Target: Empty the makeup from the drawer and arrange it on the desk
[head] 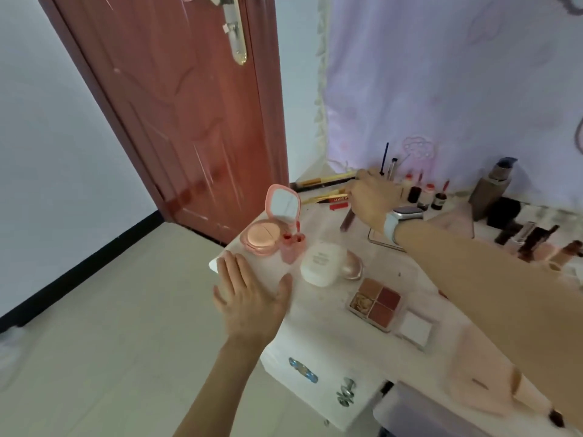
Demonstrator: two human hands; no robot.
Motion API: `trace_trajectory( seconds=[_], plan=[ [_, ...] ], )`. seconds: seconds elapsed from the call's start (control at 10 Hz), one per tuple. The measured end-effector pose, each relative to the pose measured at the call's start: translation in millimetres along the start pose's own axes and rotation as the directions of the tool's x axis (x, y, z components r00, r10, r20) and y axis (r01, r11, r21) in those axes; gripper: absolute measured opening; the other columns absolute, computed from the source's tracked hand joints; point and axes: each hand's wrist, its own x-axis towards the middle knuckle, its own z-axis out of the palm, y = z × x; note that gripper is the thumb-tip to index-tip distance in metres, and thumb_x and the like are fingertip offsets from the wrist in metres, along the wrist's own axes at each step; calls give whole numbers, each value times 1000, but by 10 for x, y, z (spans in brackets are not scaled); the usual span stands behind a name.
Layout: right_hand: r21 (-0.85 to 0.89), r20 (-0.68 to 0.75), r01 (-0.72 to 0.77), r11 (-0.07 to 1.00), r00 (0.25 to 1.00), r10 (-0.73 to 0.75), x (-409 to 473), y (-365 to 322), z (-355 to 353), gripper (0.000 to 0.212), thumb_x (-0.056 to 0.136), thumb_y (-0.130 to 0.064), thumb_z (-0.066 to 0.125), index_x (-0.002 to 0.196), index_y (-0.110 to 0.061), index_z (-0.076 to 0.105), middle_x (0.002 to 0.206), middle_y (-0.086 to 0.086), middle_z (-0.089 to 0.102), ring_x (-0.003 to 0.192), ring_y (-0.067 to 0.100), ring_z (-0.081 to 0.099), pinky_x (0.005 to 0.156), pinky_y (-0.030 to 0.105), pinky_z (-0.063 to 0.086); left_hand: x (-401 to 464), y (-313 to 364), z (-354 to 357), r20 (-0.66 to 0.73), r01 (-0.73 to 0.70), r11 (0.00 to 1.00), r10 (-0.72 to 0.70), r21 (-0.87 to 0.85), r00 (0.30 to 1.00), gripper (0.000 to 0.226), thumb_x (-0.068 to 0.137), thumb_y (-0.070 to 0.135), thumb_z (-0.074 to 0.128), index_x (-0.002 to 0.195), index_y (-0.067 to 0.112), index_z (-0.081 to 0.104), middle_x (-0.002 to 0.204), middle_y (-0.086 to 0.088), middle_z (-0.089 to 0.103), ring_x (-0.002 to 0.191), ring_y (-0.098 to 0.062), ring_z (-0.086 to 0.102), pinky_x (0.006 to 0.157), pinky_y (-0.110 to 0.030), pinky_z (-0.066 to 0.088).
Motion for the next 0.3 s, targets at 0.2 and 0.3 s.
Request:
trace_trajectory(
  seconds=[0.2, 0.3],
  plan=[
    [-63, 15, -33, 997, 999, 34, 142, 31, 94, 29, 84, 3, 44, 108, -3, 58, 113, 15, 49, 111, 31, 41, 62, 34, 34, 4, 17, -16, 47, 10, 996, -15, 92, 999, 110, 60, 72, -1, 146, 4, 3, 156, -8, -3, 143, -20, -8, 113, -49, 10],
    [47, -22, -32, 998, 999, 33, 145, 62, 125, 34, 83, 4, 44, 113, -2, 58, 115, 16, 49, 113, 31, 40, 67, 35, 37, 19, 36, -29, 71, 28, 994, -36, 109, 997, 109, 59, 71, -3, 146, 5, 2, 156, -8, -5, 143, -20, -9, 113, -49, 9]
  ],
)
